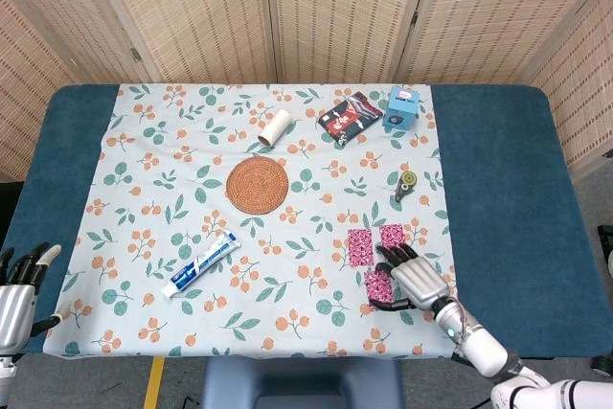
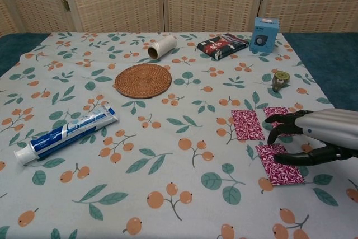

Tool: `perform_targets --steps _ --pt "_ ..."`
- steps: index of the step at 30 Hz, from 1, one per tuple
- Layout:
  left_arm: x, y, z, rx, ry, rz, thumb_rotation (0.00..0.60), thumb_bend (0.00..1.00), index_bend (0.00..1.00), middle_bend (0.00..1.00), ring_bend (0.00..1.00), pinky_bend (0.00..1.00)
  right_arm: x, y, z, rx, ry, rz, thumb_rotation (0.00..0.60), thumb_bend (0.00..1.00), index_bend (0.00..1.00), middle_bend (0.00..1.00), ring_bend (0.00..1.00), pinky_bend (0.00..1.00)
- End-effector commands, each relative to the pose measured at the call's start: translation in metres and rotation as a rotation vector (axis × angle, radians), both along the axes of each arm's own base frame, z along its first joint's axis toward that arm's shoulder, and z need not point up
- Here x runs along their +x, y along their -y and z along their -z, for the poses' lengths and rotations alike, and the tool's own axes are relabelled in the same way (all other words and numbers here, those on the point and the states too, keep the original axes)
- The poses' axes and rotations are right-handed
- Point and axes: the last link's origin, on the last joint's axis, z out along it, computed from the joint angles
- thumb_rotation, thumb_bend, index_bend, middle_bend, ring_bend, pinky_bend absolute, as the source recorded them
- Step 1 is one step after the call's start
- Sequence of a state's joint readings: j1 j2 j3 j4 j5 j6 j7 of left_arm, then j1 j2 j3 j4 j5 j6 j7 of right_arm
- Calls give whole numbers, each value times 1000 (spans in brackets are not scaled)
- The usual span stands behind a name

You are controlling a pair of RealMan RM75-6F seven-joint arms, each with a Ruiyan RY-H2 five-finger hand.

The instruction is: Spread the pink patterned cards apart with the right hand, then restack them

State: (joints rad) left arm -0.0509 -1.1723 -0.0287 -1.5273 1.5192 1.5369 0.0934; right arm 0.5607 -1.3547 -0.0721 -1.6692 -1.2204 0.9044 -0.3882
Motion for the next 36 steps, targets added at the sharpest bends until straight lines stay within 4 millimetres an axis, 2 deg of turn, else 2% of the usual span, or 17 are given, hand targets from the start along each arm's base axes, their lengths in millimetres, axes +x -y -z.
perform_targets --steps 1,11,15,19,20,22,26,27,36 --pt "0 0 0 0 1 2 600 284 166 129 200 0 -2 -4 -4 -6 0 7 25 268 219 50 0 0" --pt "3 -3 1 -1 3 13 600 284 164 129 200 0 0 0 -28 -100 52 13 46 268 219 52 0 0" --pt "5 -4 1 -1 5 23 600 283 164 129 201 0 2 8 -42 -163 70 20 107 268 219 52 0 0" --pt "6 -5 2 -6 8 27 600 284 165 129 201 0 5 18 -52 -206 92 35 234 267 219 52 0 0" --pt "6 -4 2 -6 10 28 600 284 165 129 201 0 6 20 -53 -211 101 40 244 267 219 52 0 0" --pt "6 -4 2 -5 11 29 600 283 165 129 201 0 8 25 -52 -213 119 54 276 268 218 52 0 0" --pt "5 -2 2 -6 12 29 600 284 165 129 201 0 11 33 -45 -205 127 77 412 268 215 52 0 0" --pt "5 -2 2 -7 13 29 600 284 165 129 201 0 12 35 -43 -205 129 80 430 268 211 52 0 0" --pt "3 1 -1 3 20 31 600 284 166 129 201 0 28 52 -15 -179 135 136 443 267 204 52 0 0"
